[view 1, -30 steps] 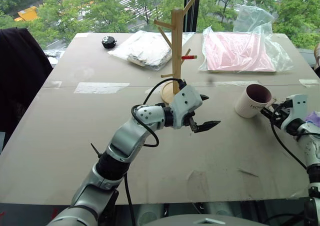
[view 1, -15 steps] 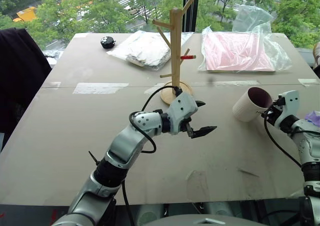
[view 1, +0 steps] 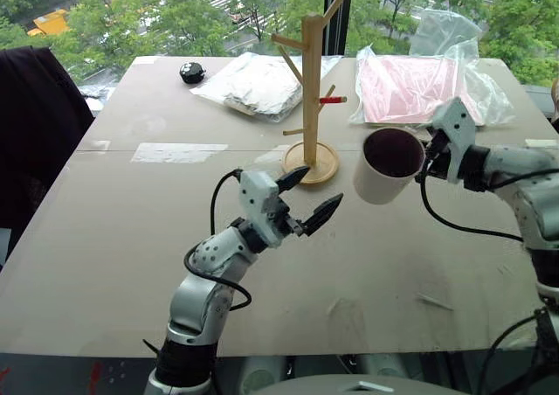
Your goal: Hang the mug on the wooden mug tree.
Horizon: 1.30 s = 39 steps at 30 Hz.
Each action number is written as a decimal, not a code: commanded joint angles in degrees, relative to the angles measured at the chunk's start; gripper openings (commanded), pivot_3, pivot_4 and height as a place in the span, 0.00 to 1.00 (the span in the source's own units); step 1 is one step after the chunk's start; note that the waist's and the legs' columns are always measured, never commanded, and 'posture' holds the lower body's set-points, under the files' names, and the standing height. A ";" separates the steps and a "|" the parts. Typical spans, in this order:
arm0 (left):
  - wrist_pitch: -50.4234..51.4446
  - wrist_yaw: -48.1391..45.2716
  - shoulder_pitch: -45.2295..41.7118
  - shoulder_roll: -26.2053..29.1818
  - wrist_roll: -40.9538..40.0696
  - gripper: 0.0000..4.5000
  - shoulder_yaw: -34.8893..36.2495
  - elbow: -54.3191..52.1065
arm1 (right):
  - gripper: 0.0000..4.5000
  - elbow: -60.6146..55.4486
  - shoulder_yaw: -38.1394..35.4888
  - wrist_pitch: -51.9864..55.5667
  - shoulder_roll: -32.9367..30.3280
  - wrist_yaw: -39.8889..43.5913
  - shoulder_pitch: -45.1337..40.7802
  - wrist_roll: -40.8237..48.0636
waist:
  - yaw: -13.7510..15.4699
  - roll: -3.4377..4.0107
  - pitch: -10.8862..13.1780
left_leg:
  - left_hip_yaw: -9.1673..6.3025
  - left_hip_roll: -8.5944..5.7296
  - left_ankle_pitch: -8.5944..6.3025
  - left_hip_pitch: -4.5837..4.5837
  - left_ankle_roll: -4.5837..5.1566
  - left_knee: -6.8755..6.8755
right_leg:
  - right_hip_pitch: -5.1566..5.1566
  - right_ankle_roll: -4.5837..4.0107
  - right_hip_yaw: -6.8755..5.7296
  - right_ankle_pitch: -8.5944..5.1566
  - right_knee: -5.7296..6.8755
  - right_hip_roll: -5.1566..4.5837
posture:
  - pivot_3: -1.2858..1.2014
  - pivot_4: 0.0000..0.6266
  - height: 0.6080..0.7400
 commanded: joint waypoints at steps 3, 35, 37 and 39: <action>-7.08 -0.46 2.54 -2.05 -2.01 1.00 1.16 -2.34 | 0.02 0.02 9.10 3.85 -5.64 6.44 -13.69 -5.88 | -0.14 -0.03 0.02 | 0.04 -0.07 0.00 0.01 0.01 0.01 | 0.00 -0.22 0.00 -0.13 0.00 -0.11 | 0.52 0.24 1.00; -17.66 6.21 3.84 -6.75 0.19 1.00 1.67 0.68 | 0.02 29.10 25.37 -2.40 10.25 16.35 -42.40 -27.40 | -0.16 -0.02 0.04 | -0.07 -0.18 0.09 -0.90 -0.15 -0.01 | -0.82 0.01 -0.53 0.03 0.06 -0.52 | 0.52 0.24 1.00; -17.80 6.39 3.72 -6.84 0.24 1.00 1.61 0.87 | 0.02 29.87 25.35 -3.22 10.67 16.68 -42.56 -28.04 | -0.16 -0.02 0.04 | -0.08 -0.19 0.09 -0.91 -0.15 -0.01 | -0.82 0.01 -0.59 0.03 0.06 -0.54 | 0.52 0.24 1.00; -18.02 6.57 3.62 -7.01 0.44 1.00 1.30 1.12 | 0.02 30.53 25.35 -4.07 11.12 16.96 -42.76 -28.77 | -0.17 -0.02 0.04 | -0.08 -0.20 0.09 -0.91 -0.14 -0.01 | -0.81 0.01 -0.59 0.03 0.06 -0.54 | 0.52 0.24 1.00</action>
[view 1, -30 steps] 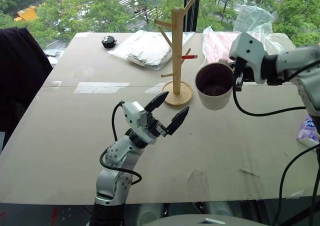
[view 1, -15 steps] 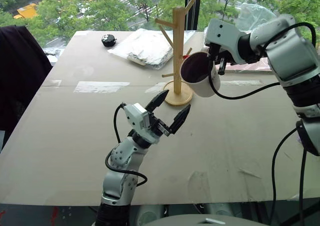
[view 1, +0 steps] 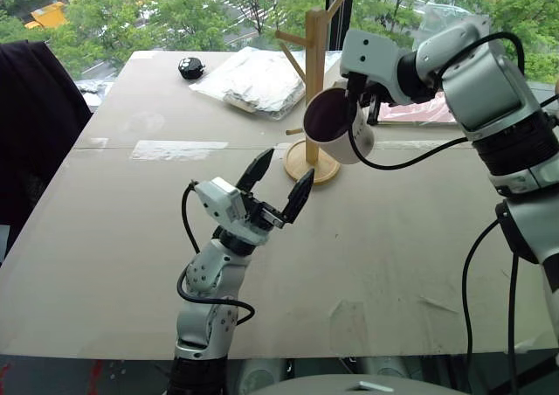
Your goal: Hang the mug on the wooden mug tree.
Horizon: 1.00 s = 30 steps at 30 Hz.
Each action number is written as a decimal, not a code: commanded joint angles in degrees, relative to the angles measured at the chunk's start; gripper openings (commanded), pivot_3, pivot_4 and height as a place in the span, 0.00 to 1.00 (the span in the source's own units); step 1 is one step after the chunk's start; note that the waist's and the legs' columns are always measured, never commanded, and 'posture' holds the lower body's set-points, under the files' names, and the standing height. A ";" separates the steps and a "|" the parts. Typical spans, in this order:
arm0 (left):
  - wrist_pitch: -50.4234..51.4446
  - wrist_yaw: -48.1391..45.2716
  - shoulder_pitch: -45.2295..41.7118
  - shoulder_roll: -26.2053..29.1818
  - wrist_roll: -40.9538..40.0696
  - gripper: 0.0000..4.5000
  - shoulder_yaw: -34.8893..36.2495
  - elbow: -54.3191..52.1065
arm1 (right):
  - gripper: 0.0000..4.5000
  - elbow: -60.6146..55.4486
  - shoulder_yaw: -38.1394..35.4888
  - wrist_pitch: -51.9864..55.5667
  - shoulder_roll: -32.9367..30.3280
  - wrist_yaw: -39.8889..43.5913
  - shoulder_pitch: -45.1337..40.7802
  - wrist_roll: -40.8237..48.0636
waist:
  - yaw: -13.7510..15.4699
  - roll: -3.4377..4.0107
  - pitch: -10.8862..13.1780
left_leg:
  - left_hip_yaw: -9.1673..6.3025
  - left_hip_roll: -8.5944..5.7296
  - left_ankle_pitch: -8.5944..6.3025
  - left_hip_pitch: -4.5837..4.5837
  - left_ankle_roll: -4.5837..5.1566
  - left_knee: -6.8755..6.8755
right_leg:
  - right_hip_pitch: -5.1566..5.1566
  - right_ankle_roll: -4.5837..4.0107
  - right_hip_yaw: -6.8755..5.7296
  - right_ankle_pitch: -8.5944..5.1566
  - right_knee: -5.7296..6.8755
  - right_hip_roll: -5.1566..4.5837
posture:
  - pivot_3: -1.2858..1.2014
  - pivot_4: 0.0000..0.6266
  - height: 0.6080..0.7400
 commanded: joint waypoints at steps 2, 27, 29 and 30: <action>-1.71 0.28 0.09 -0.65 -0.02 1.00 -0.78 -0.58 | 0.02 0.31 -0.80 -2.38 0.62 0.71 -2.74 -1.92 | 0.00 0.00 0.00 | -0.01 -0.01 0.00 0.00 -0.01 0.00 | 0.00 0.00 -0.01 0.00 0.00 0.00 | 0.52 0.24 1.00; 4.01 -0.69 9.24 8.43 0.95 1.00 -1.33 -4.51 | 0.99 -19.08 -31.57 11.84 -10.88 2.38 27.82 19.04 | 0.25 -0.02 -0.02 | -0.40 -0.04 -0.12 -0.05 0.20 -0.02 | 0.19 -0.02 -0.61 -0.01 -0.08 -0.22 | 0.52 0.24 1.00; 6.04 -1.60 12.22 11.91 1.45 1.00 -0.98 -5.04 | 0.99 -26.73 -38.21 14.44 -8.61 -1.63 39.51 22.66 | 0.07 0.02 -0.02 | -0.49 -0.03 -0.12 -0.05 0.20 -0.03 | 0.22 -0.03 -0.68 -0.02 -0.05 -0.21 | 0.52 0.24 1.00; 7.02 -2.11 13.88 13.56 1.75 1.00 -1.00 -5.18 | 0.99 -30.43 -41.07 14.44 -6.65 -3.59 46.20 24.17 | 0.06 0.03 -0.03 | -0.51 -0.03 -0.12 -0.03 0.20 -0.03 | 0.22 -0.03 -0.68 -0.02 -0.01 -0.19 | 0.52 0.24 1.00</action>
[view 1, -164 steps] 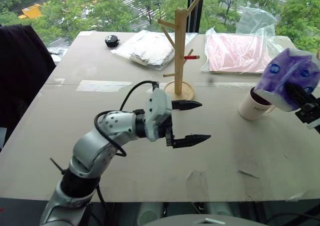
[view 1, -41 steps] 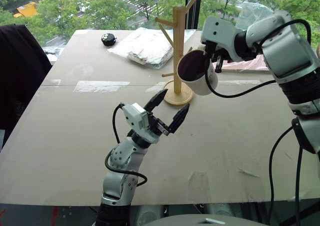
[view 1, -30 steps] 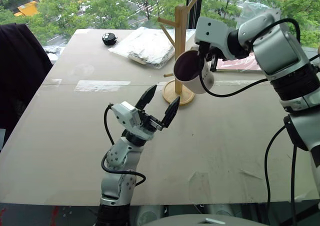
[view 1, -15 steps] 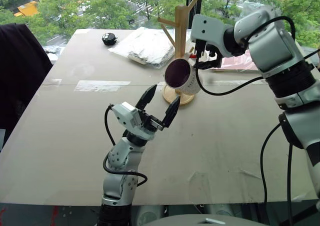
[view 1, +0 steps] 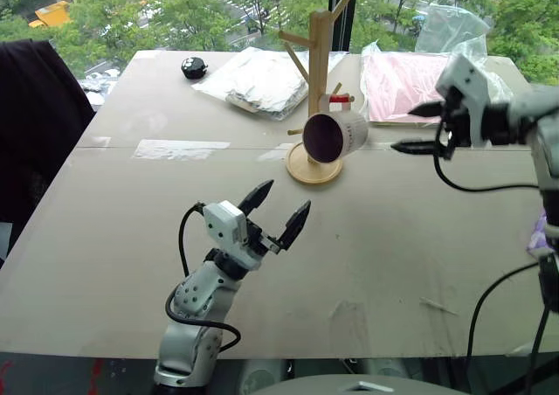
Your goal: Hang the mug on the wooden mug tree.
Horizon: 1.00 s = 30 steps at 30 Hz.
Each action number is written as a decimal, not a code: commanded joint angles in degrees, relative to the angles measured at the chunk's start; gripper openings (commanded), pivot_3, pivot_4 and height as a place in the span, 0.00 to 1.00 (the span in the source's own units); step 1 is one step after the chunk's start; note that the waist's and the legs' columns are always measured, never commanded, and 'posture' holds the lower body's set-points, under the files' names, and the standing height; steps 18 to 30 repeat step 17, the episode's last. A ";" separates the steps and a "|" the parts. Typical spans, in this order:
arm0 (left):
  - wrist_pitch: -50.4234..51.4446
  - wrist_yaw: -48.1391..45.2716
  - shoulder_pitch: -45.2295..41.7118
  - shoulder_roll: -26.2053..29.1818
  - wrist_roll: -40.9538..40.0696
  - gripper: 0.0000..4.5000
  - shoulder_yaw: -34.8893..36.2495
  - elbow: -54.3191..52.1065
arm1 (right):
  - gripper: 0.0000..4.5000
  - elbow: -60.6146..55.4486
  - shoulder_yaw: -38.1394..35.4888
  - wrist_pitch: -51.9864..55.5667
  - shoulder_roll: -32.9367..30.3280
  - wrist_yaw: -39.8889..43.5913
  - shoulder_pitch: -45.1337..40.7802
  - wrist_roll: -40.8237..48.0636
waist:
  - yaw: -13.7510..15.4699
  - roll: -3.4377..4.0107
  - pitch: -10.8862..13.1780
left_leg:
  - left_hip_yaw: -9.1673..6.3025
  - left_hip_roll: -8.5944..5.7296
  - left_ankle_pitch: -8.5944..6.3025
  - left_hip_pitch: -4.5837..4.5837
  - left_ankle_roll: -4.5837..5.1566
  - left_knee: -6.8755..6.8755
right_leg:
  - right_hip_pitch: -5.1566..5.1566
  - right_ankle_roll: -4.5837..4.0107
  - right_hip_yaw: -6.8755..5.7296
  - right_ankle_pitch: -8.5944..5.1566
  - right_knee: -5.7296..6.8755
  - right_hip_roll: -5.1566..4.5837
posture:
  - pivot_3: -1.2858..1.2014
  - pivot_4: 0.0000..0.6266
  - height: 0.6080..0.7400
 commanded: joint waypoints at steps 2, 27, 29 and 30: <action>4.01 -2.16 5.96 5.83 1.14 1.00 0.09 -3.45 | 0.99 -17.53 -13.58 -1.76 7.37 -7.99 23.71 7.75 | 0.05 0.07 -0.04 | -0.10 0.02 0.00 0.05 0.00 -0.01 | 0.07 -0.02 -0.07 -0.02 0.00 0.08 | 0.52 0.24 1.00; 8.73 -1.91 10.44 9.65 4.08 1.00 0.07 -3.23 | 0.99 -13.73 -14.94 -39.13 18.04 -13.64 54.69 7.56 | -0.25 0.02 0.07 | 0.01 0.03 0.09 1.32 0.07 0.23 | 1.23 -0.04 0.06 -0.29 0.00 0.11 | 0.52 0.24 1.00; 8.73 -1.91 10.44 9.65 4.08 1.00 0.07 -3.23 | 0.99 -13.73 -14.94 -39.13 18.04 -13.64 54.69 7.56 | -0.25 0.02 0.07 | 0.01 0.03 0.09 1.32 0.07 0.23 | 1.23 -0.04 0.06 -0.29 0.00 0.11 | 0.52 0.24 1.00; 8.73 -1.91 10.44 9.65 4.08 1.00 0.07 -3.23 | 0.99 -13.73 -14.94 -39.13 18.04 -13.64 54.69 7.56 | -0.25 0.02 0.07 | 0.01 0.03 0.09 1.32 0.07 0.23 | 1.23 -0.04 0.06 -0.29 0.00 0.11 | 0.52 0.24 1.00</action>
